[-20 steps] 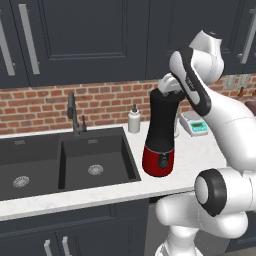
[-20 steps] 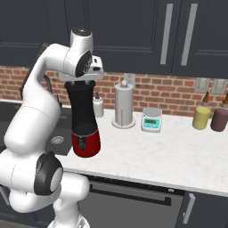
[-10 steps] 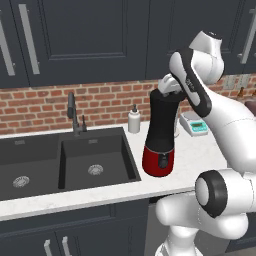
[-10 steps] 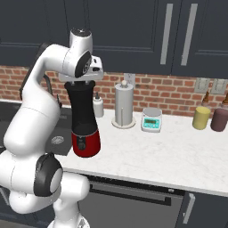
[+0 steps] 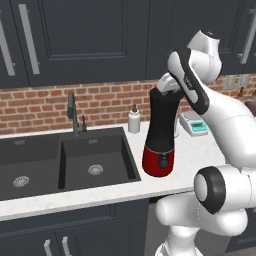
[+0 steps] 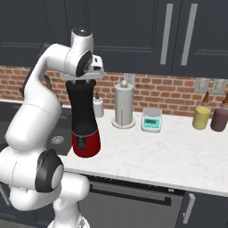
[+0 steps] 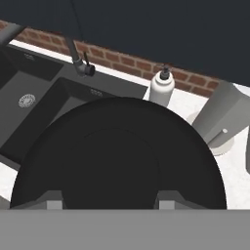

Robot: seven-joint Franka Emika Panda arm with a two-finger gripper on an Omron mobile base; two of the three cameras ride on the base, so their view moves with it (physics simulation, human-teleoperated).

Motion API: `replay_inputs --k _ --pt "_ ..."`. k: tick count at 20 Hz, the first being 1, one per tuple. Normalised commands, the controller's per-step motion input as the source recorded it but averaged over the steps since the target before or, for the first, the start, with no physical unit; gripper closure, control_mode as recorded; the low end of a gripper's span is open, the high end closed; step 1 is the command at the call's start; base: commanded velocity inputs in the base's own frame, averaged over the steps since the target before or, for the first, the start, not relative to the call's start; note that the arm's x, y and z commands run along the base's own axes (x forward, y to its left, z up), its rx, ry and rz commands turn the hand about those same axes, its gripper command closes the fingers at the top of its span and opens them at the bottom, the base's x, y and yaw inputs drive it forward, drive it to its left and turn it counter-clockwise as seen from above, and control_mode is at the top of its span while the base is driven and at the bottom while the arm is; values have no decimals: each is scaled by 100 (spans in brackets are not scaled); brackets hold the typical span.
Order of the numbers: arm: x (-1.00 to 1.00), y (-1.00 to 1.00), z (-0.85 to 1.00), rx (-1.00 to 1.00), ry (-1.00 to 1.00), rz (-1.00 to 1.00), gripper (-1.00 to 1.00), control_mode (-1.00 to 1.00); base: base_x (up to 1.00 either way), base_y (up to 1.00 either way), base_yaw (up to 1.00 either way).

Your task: Close the lid blender by securely placing the lid on top.

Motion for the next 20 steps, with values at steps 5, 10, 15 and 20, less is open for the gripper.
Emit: replay_inputs --k 5,10,15,20 --pt "15 2 0 0 0 0 100 -100 0 0 0" --pt "1 6 0 0 0 0 100 -100 0 0 0" --pt "0 5 0 0 0 0 100 -100 0 0 0" --pt "0 0 0 0 0 0 100 -100 0 0 0"
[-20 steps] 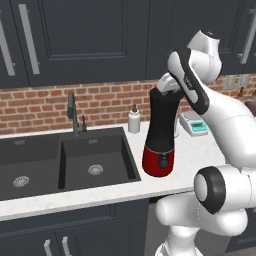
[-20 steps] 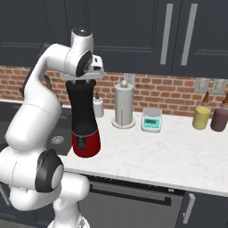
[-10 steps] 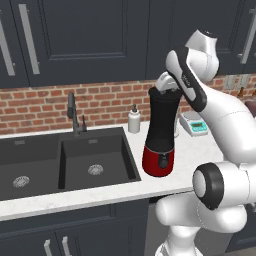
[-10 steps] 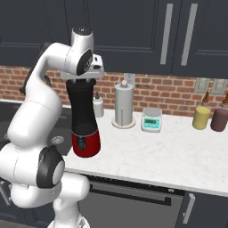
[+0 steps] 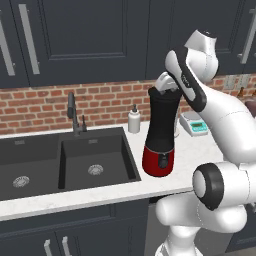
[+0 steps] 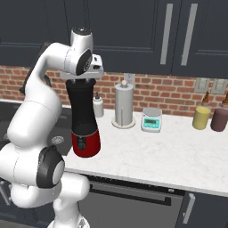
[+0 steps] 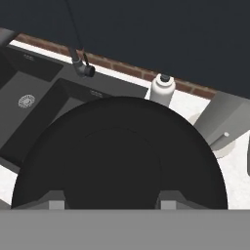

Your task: Close the lid blender by securely placing the lid on top.

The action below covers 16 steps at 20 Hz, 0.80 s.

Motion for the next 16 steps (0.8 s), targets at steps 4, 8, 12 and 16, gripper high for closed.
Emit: replay_inputs --k 4,8,12,16 --pt "-3 0 -2 0 0 0 100 -100 0 0 0" --pt "-9 0 0 0 0 0 100 -100 0 0 0" --pt "-11 0 0 0 0 0 100 -100 0 0 0" --pt "-13 0 0 0 0 0 100 -100 0 0 0"
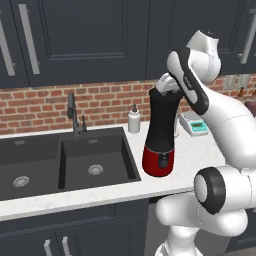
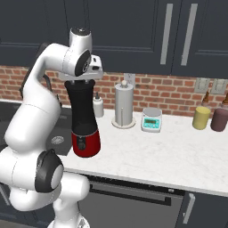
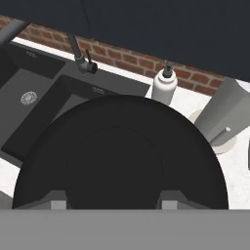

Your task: Close the lid blender by securely placing the lid on top.

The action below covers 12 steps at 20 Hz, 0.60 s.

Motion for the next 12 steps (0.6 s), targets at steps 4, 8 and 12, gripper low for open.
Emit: replay_inputs --k 4,8,12 --pt "-10 0 -1 0 0 0 100 -100 0 0 0" --pt "-2 0 -4 0 0 0 100 -100 0 0 0" --pt "0 0 -8 0 0 0 100 -100 0 0 0"
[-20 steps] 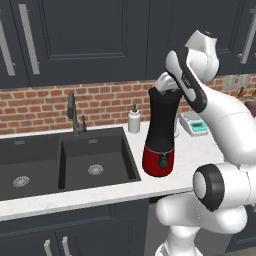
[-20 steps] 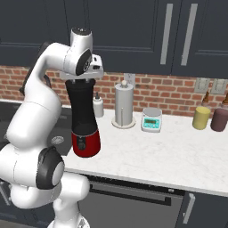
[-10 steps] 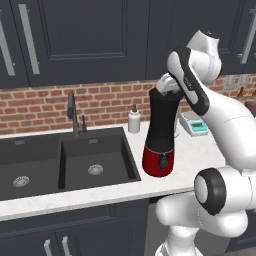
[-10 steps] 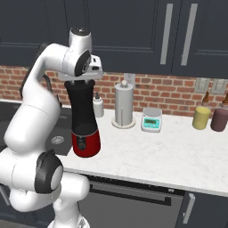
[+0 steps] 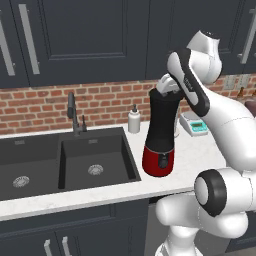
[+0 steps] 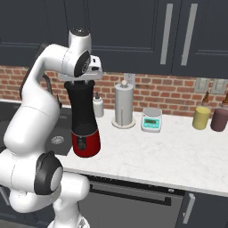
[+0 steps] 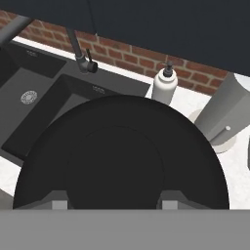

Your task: Close the lid blender by securely placing the lid on top.

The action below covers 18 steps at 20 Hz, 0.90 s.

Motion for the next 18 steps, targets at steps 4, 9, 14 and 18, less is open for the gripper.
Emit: replay_inputs --k 4,9,14,18 --pt "0 0 -9 0 0 0 100 -100 0 0 0" --pt "0 0 -4 0 0 0 100 -100 0 0 0" --pt "0 5 -2 0 0 0 -100 -100 0 0 0" --pt "0 8 -1 0 0 0 -100 -100 0 0 0"
